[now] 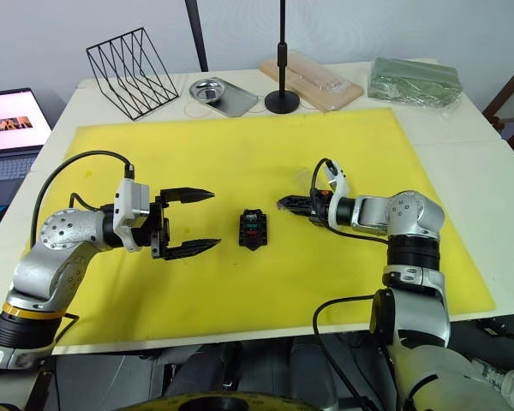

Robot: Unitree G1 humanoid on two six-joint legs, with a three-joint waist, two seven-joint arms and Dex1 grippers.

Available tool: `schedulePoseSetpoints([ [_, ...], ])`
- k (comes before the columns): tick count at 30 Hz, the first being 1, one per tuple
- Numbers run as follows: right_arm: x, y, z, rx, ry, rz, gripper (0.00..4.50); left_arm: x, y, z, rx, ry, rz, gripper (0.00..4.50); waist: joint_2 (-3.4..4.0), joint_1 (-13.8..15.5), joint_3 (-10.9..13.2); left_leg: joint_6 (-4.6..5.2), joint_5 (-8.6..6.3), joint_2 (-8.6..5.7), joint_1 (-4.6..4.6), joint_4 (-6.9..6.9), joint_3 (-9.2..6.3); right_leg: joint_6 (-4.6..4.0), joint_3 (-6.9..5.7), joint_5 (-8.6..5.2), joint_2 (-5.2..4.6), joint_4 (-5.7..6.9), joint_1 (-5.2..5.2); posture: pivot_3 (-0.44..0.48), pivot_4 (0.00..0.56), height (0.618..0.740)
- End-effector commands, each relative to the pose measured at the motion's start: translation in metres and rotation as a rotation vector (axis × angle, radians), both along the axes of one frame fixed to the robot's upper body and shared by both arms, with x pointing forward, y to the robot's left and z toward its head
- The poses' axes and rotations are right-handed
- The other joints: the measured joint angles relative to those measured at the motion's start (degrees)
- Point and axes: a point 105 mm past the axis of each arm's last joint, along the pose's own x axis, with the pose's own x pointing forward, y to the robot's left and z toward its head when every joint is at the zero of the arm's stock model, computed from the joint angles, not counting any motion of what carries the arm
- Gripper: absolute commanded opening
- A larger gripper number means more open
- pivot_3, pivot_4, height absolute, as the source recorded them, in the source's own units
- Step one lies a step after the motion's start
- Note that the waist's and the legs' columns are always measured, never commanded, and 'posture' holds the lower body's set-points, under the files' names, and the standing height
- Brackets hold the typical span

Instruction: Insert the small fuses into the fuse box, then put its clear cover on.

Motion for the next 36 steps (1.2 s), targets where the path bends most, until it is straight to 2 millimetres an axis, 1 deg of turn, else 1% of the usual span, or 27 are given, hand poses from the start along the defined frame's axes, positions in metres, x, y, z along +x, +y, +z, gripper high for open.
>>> schedulePoseSetpoints([
  [1, -0.004, 0.004, -0.010, -0.022, 0.027, 0.009, 1.27, 0.002, 0.001, 0.006, 0.008, -0.054, 0.007, 4.50, 0.00, 0.00, 0.00, 0.00, 0.00, 0.00, 0.00, 0.00, 0.00, 0.00, 0.00, 0.00, 0.00, 0.00, 0.00, 0.000, 0.150, 0.740],
  [2, -0.004, 0.005, -0.011, -0.026, 0.032, 0.007, 1.27, 0.002, 0.002, 0.006, 0.010, -0.057, 0.010, 4.50, 0.01, -0.01, -0.01, 0.00, 0.00, 0.00, 0.00, 0.00, 0.00, 0.00, 0.00, 0.00, 0.00, 0.00, 0.00, 0.000, 0.150, 0.740],
  [4, -0.003, 0.005, -0.014, -0.029, 0.037, 0.002, 0.95, 0.003, 0.002, 0.006, 0.013, -0.061, 0.011, 4.50, 0.00, -0.02, -0.01, 0.00, 0.00, 0.00, 0.01, 0.00, 0.00, 0.00, 0.00, 0.00, 0.00, 0.00, 0.00, 0.000, 0.150, 0.740],
  [6, -0.003, 0.005, -0.014, -0.027, 0.034, -0.002, 0.45, 0.003, 0.002, 0.006, 0.013, -0.062, 0.011, 4.50, -0.01, -0.01, -0.02, 0.00, 0.00, 0.00, 0.00, 0.00, 0.00, 0.00, 0.00, 0.00, 0.00, 0.00, 0.01, 0.000, 0.150, 0.740],
  [7, -0.002, 0.005, -0.014, -0.026, 0.032, -0.005, 0.11, 0.002, 0.003, 0.006, 0.015, -0.062, 0.013, 4.50, -0.02, -0.01, -0.04, 0.00, 0.00, 0.00, 0.01, 0.01, 0.00, 0.00, 0.00, 0.00, 0.00, 0.00, 0.01, 0.000, 0.150, 0.740],
  [8, -0.001, 0.005, -0.013, -0.023, 0.034, -0.011, 0.05, 0.003, 0.003, 0.005, 0.018, -0.063, 0.015, 4.50, -0.06, 0.00, -0.06, 0.00, 0.00, 0.00, 0.01, 0.01, 0.00, 0.00, 0.00, 0.00, 0.00, 0.00, 0.02, 0.000, 0.150, 0.740],
  [15, 0.000, 0.002, -0.019, -0.042, 0.040, -0.025, 0.05, 0.003, 0.003, 0.005, 0.024, -0.068, 0.017, 4.50, -0.05, 0.02, -0.08, 0.00, 0.00, 0.00, 0.04, 0.02, 0.00, 0.00, 0.00, 0.00, 0.00, 0.00, 0.05, 0.000, 0.150, 0.740],
  [19, 0.000, 0.003, -0.018, -0.045, 0.036, -0.024, 0.05, 0.004, 0.004, 0.005, 0.026, -0.069, 0.019, 4.50, -0.06, 0.01, -0.08, 0.00, 0.00, 0.00, 0.05, 0.02, 0.00, 0.00, 0.00, 0.00, 0.00, 0.01, 0.06, 0.000, 0.150, 0.740],
  [21, 0.000, 0.002, -0.016, -0.042, 0.027, -0.029, 0.05, 0.003, 0.004, 0.005, 0.028, -0.068, 0.018, 4.50, -0.06, 0.01, -0.08, 0.00, 0.00, 0.00, 0.06, 0.02, 0.00, 0.00, 0.00, 0.00, 0.00, 0.01, 0.07, 0.000, 0.150, 0.740],
  [23, -0.001, -0.001, -0.007, -0.021, 0.006, -0.032, 0.05, 0.001, 0.004, 0.005, 0.029, -0.063, 0.013, 4.50, -0.06, 0.02, -0.08, 0.00, 0.00, 0.00, 0.06, 0.03, 0.00, 0.00, 0.00, 0.00, 0.00, 0.01, 0.07, 0.000, 0.150, 0.740],
  [25, -0.007, -0.005, 0.005, 0.014, -0.013, -0.025, 0.05, -0.002, 0.005, 0.004, 0.030, -0.056, 0.009, 4.50, -0.05, 0.04, -0.08, 0.00, 0.00, 0.00, 0.06, 0.02, 0.00, 0.00, 0.00, 0.00, 0.00, 0.01, 0.07, 0.000, 0.150, 0.740],
  [28, -0.018, -0.011, 0.015, 0.032, -0.021, -0.016, 0.05, -0.004, 0.008, 0.003, 0.035, -0.048, 0.006, 4.50, -0.03, 0.37, -0.07, 0.00, 0.00, -0.01, 0.02, 0.02, -0.05, 0.00, 0.00, 0.00, 0.00, 0.00, 0.05, 0.000, 0.150, 0.740],
  [33, -0.033, -0.014, 0.024, 0.055, -0.077, -0.016, 0.05, -0.008, 0.007, 0.003, 0.021, -0.029, -0.011, 4.50, -0.02, 0.31, -0.06, 0.00, 0.00, -0.02, -0.02, 0.01, -0.09, 0.00, -0.01, 0.00, -0.01, -0.01, 0.04, 0.000, 0.150, 0.740],
  [36, -0.046, -0.013, 0.022, 0.062, -0.091, -0.011, 0.05, -0.015, 0.004, 0.003, 0.006, -0.007, -0.046, 4.50, -0.02, 0.20, -0.06, 0.01, 0.00, -0.01, -0.02, 0.01, -0.09, 0.00, -0.01, 0.00, -0.01, -0.01, 0.04, 0.000, 0.150, 0.740],
])
